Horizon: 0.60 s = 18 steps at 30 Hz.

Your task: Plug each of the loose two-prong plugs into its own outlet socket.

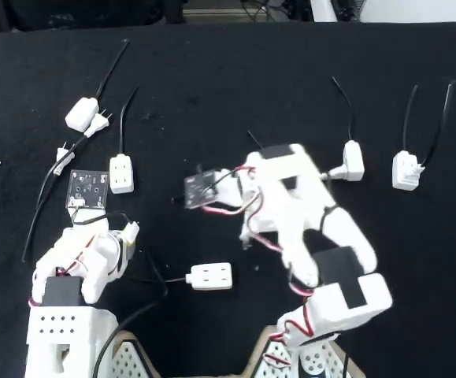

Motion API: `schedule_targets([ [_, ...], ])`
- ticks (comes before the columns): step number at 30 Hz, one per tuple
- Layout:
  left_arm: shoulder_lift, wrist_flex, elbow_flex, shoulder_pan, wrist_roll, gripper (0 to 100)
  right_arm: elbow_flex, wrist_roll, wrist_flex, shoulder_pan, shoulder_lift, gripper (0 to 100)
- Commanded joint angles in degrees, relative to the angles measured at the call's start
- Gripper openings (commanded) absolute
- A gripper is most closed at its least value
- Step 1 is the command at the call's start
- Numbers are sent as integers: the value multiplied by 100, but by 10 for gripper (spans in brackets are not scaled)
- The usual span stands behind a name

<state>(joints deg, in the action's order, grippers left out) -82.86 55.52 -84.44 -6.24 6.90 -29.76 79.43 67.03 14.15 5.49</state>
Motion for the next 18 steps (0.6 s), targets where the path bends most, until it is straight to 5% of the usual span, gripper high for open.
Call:
schedule_targets([
  [1, -53, 9, 391, -66, -44, 213, -259, -316, -149, 633, -585, 215],
  [10, -53, -9, 365, -40, -44, 213, -1305, -202, -1424, 782, -1543, 212],
  [18, -53, -26, 347, -31, -44, 213, -1604, 1319, -844, 905, -2185, 211],
])
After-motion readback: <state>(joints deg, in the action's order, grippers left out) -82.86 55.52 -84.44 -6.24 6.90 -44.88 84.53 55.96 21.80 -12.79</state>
